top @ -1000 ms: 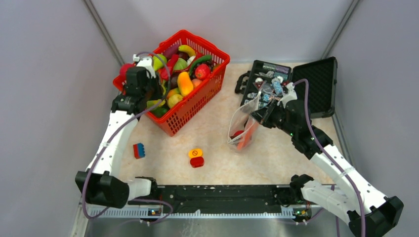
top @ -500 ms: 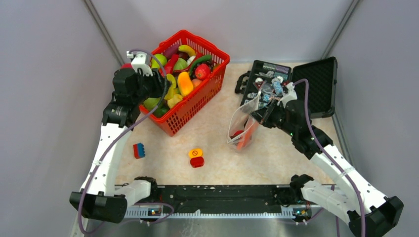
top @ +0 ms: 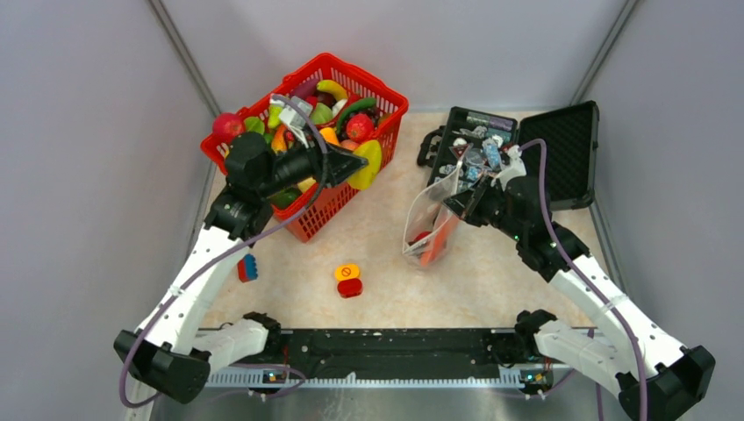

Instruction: Place the food in the zip-top bag and seal the zipper

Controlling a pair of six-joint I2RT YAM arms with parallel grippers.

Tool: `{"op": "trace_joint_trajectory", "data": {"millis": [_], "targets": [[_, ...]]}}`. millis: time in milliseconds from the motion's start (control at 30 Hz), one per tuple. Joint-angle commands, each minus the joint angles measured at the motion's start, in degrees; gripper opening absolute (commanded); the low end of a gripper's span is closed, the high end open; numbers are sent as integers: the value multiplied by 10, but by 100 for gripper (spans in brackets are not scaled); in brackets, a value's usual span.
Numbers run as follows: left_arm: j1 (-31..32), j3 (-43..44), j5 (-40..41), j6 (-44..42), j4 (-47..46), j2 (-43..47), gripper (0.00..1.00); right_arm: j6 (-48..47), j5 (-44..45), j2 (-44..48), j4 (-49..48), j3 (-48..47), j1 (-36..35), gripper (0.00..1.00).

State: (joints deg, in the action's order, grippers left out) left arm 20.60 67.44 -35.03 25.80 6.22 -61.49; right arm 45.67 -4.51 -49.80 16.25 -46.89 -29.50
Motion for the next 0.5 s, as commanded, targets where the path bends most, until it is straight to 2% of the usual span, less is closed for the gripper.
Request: {"op": "trace_joint_trajectory", "data": {"millis": [0,467], "targets": [[49,6,-24,18,-97,-17,8,4,-6,3,-30,0,1,0],[123,21,-33,32,-148,-68,9,6,0,11,-27,5,1,0]]}}
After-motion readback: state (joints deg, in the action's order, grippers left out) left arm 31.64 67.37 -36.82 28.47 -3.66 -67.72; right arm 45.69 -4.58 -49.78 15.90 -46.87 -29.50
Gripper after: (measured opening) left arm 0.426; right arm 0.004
